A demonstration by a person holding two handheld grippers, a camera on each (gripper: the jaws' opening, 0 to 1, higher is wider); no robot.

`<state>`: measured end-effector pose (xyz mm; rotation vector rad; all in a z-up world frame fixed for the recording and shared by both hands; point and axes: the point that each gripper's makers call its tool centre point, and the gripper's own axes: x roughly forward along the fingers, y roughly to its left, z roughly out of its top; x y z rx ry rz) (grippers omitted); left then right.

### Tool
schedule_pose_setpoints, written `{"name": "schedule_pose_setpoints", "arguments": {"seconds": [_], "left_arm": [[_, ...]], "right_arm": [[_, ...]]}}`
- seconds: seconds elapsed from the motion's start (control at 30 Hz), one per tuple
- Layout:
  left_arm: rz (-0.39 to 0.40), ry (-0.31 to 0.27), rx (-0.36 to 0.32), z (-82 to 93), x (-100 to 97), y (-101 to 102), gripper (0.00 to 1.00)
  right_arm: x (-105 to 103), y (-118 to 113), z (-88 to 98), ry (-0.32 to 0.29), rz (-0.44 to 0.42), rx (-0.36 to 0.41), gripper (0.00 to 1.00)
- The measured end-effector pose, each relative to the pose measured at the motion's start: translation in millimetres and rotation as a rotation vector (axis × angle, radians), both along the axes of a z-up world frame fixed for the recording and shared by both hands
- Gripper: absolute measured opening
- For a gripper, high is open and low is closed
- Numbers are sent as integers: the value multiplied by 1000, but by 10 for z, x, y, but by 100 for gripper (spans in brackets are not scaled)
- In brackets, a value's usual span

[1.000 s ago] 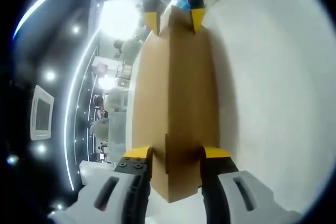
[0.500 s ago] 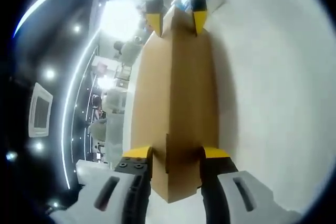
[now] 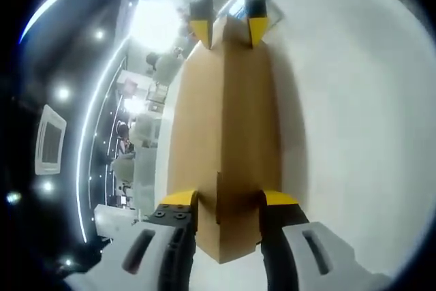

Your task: Operate the shoe box by opening the lid, removing the specified soft item, and placing it in the target area until the item is outside and the box remains undamaged.

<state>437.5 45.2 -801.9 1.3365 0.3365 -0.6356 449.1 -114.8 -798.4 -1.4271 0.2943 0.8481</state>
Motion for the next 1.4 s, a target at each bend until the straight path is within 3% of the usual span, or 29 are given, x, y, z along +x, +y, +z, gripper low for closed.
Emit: {"name": "schedule_pose_setpoints", "arguments": {"seconds": [0.77, 1.1, 1.23, 1.4], "left_arm": [[63, 14, 39, 11, -304, -112, 36], [66, 27, 42, 17, -312, -109, 36], [61, 32, 30, 22, -319, -119, 36], [109, 97, -84, 34, -313, -150, 38]], "right_arm": [[-235, -108, -12, 20, 78, 14, 33], [-282, -109, 27, 36, 86, 16, 29], [-277, -112, 23, 39, 76, 6, 29], [-275, -113, 26, 43, 66, 5, 29]]}}
